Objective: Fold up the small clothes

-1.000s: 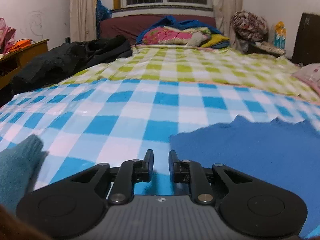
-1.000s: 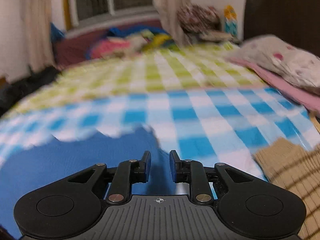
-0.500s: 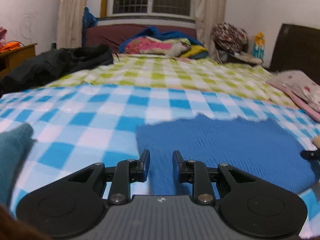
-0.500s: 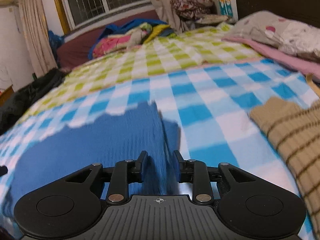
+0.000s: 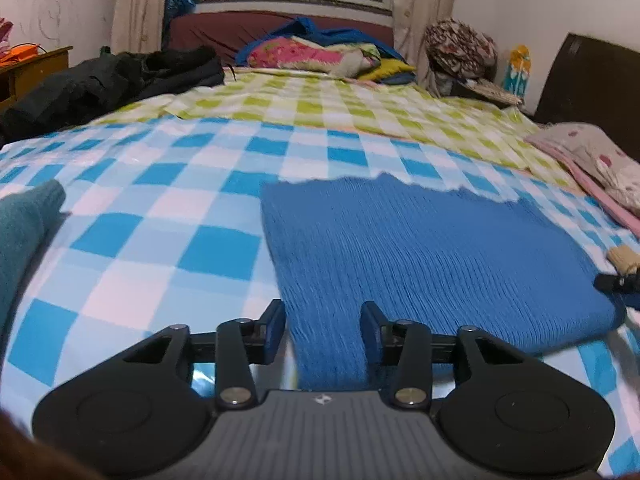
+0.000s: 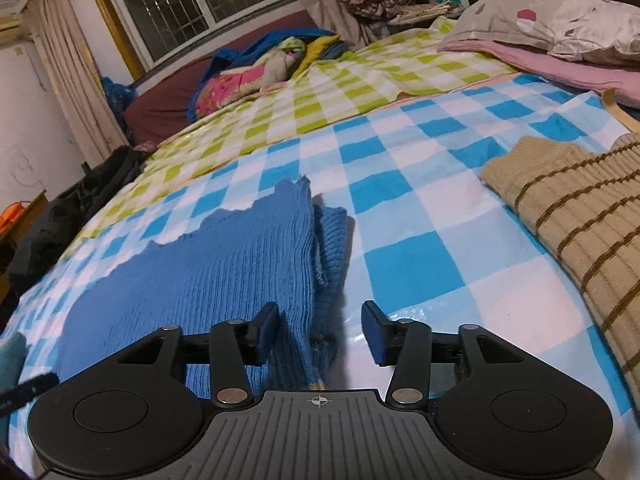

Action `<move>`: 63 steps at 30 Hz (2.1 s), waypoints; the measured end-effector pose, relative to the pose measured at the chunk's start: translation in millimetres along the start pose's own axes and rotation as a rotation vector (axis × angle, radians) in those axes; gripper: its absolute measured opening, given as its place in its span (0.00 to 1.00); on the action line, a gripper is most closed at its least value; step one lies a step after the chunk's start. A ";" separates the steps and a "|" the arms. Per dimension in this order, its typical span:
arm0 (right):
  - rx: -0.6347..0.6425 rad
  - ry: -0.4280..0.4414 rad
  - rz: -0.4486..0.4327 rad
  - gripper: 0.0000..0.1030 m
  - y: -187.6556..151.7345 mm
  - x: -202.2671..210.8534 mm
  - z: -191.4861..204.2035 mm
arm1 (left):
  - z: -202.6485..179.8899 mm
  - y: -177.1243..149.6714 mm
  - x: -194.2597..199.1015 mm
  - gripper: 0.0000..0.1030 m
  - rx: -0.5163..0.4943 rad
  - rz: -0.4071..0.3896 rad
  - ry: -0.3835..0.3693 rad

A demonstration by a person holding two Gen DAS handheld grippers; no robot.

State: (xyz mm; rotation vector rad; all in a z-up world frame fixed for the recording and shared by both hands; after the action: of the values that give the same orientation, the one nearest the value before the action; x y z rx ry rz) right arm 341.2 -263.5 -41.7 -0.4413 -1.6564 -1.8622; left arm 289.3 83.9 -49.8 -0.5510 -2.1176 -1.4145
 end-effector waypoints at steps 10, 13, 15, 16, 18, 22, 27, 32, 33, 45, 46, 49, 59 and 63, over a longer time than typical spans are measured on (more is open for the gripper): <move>-0.105 0.150 0.020 0.62 -6.5 -8.2 -0.8 | -6.3 -3.6 -13.5 0.53 0.031 0.054 -0.063; -0.087 0.151 0.022 0.59 -8.5 -11.0 5.3 | -6.0 -4.8 -17.5 0.52 0.021 0.066 -0.073; -0.085 0.141 0.026 0.45 -9.0 -11.6 5.9 | -5.9 -4.7 -16.5 0.48 0.022 0.072 -0.078; -0.098 0.150 0.037 0.32 -10.2 -12.6 5.4 | -6.3 -5.3 -15.5 0.41 0.022 0.076 -0.082; -0.135 0.185 0.053 0.24 -13.1 -14.6 4.6 | -7.8 -6.9 -13.1 0.32 0.026 0.095 -0.101; -0.120 0.184 0.073 0.19 -16.9 -7.0 9.5 | -8.6 -10.8 -4.0 0.24 0.028 0.117 -0.120; -0.111 0.178 0.104 0.18 -28.8 18.5 11.4 | -3.3 -25.3 19.0 0.23 0.029 0.148 -0.142; -0.089 0.155 0.153 0.17 -57.4 58.8 9.6 | -4.9 -59.4 51.7 0.23 -0.031 0.195 -0.150; -0.092 0.150 0.163 0.17 -65.0 67.1 8.3 | -4.8 -65.2 57.1 0.23 -0.033 0.204 -0.152; -0.097 0.043 0.118 0.21 -96.4 130.5 0.5 | 1.1 -73.6 96.8 0.25 -0.091 0.093 -0.044; -0.079 0.019 0.093 0.21 -93.2 136.2 1.2 | 2.2 -71.5 99.6 0.25 -0.087 0.083 -0.043; -0.011 -0.058 0.032 0.21 -83.8 147.2 5.9 | 3.5 -66.4 105.1 0.25 -0.072 0.045 -0.035; 0.028 0.009 0.037 0.21 -57.9 101.9 28.7 | -28.3 -72.7 97.3 0.25 -0.176 0.019 -0.044; 0.010 0.009 0.069 0.18 -71.2 91.0 17.3 | -39.9 -82.8 94.9 0.25 -0.251 0.023 -0.030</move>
State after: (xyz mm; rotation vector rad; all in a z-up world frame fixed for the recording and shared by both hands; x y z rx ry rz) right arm 224.4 -263.3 -38.7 -0.4793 -1.6243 -1.8024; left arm 174.2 20.3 -36.7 -0.6932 -1.9621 -1.6802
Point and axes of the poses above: each gripper's, at about its wrist camera, not at the fingertips, and x roughly against the way its jaws point, z to its left, y to its top, the point moved 7 cm from there along -x, roughly the way its jaws point, and after that the axes turned 14 degrees about x, right-handed, at the moved point
